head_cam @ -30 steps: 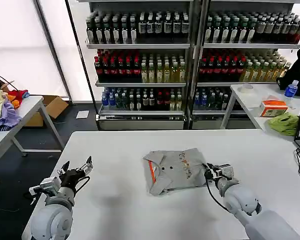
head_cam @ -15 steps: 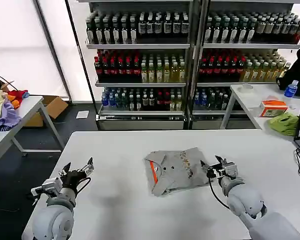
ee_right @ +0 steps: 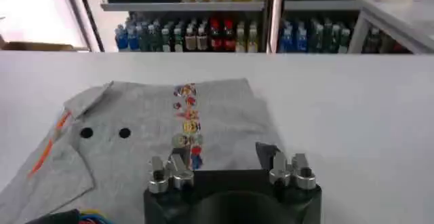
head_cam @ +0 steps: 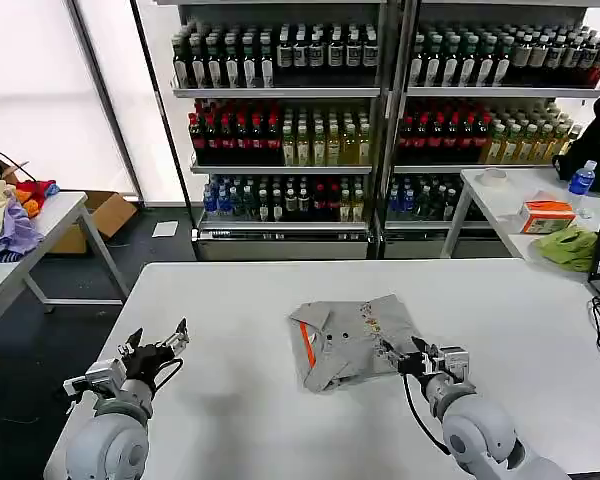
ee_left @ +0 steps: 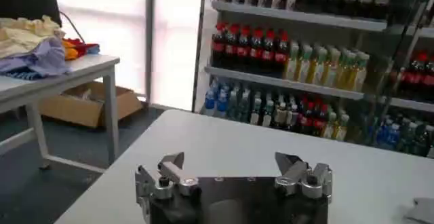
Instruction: Fold and organize the clothes.
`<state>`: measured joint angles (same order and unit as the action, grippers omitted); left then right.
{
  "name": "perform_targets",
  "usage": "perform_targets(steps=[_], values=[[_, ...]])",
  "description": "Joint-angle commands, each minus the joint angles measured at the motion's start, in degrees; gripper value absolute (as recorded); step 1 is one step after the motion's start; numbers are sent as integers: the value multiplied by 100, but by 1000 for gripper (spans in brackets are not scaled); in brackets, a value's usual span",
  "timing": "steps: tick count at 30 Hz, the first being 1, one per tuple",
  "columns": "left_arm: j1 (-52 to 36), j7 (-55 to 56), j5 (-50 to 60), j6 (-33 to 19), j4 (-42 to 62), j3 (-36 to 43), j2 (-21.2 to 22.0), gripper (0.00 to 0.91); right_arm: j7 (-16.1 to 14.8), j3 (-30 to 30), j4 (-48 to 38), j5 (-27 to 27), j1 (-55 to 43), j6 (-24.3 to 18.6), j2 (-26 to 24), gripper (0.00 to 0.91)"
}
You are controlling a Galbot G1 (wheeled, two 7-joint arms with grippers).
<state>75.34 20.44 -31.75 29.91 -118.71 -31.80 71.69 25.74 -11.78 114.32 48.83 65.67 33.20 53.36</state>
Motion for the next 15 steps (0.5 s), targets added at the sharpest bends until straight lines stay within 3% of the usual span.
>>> perform_targets(steps=[1,9,15], values=[[41,-5,6,1,9,-4,-20,907,795,-194,318,1131,449,-6,61,705],[47,-6,8,3,29,-1,-28,907,1146,-291,283,1358,563,-7,83,705],[32,-12,0,5,27,-2,-17,907,936,-477,631,1487,506,-2,116,705]])
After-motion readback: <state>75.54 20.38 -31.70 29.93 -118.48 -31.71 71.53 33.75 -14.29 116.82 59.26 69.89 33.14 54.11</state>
